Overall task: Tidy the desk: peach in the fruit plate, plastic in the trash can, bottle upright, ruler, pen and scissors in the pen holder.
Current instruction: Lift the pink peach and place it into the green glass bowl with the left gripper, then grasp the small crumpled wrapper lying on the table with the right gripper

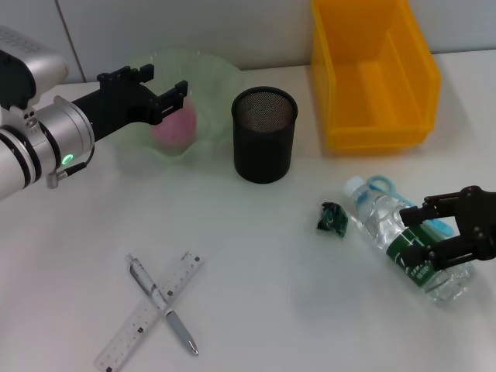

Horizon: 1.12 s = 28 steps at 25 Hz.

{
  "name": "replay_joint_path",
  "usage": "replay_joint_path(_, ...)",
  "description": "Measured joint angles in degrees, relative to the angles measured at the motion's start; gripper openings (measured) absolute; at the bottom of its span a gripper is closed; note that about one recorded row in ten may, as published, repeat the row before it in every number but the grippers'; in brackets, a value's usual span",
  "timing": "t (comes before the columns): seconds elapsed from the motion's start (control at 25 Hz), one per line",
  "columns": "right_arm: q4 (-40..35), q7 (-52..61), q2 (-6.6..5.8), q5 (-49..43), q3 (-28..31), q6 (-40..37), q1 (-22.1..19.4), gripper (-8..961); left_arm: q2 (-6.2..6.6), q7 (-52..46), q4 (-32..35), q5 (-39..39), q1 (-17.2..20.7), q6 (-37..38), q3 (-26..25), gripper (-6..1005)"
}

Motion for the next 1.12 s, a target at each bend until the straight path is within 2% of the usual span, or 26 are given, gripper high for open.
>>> replay_joint_path(0.08,-0.01,-0.01,0.03,-0.12,0.00,-0.01,0.00,762,0.02,-0.07,0.03,0.00,0.00,0.05,0.01,443)
replay_joint_path(0.32,-0.10,-0.04,0.11,-0.15,0.08,0.09,-0.05,759,0.20,-1.12,0.34,0.01,0.17,0.56,0.22,719)
replay_joint_path(0.4,-0.11,-0.05,0.11,-0.16,0.25,0.26,-0.07,758,0.51,-3.87,1.90,0.14,1.20,3.19,1.33,766)
replay_joint_path(0.48,-0.15,-0.05,0.11,-0.16,0.36,0.36,-0.08,757,1.27,-9.68,6.98,2.67,4.05,10.02,2.59,813)
replay_joint_path(0.56,-0.18,-0.06,0.10,-0.16,0.43,0.46,-0.09,755,1.27,-9.68,6.98,2.67,4.05,10.02,2.59,810)
replay_joint_path(0.6,-0.18,-0.06,0.10,-0.16,0.43,0.46,-0.09,755,2.40,-17.62,14.62,9.70,7.28,19.71,2.40,809)
replay_joint_path(0.64,-0.18,-0.06,0.10,-0.17,0.54,0.48,-0.02,754,3.17,-21.70,17.73,13.49,8.33,24.85,2.17,807)
replay_joint_path(0.68,-0.18,-0.06,0.10,-0.17,0.54,0.48,-0.02,754,3.77,-24.67,20.01,16.61,9.14,29.30,1.90,806)
replay_joint_path(0.72,-0.18,-0.07,0.10,-0.16,0.59,0.49,0.04,753,3.77,-24.67,20.01,16.61,9.14,29.30,1.90,806)
replay_joint_path(0.76,-0.21,-0.07,0.08,-0.16,0.63,0.53,0.23,753,4.51,-27.84,22.36,20.99,10.02,36.27,0.43,806)
replay_joint_path(0.92,-0.50,-0.05,0.01,-0.09,0.62,0.58,0.54,750,4.65,-29.60,22.72,25.78,10.33,42.09,-1.87,806)
replay_joint_path(0.96,-0.86,-0.03,0.01,0.05,0.66,0.60,0.72,750,4.45,-31.35,22.33,32.57,10.37,44.45,-4.33,806)
replay_joint_path(1.12,-1.23,0.28,0.12,0.47,0.74,0.54,1.08,747,3.62,-32.45,22.09,38.02,10.35,44.73,-4.62,806)
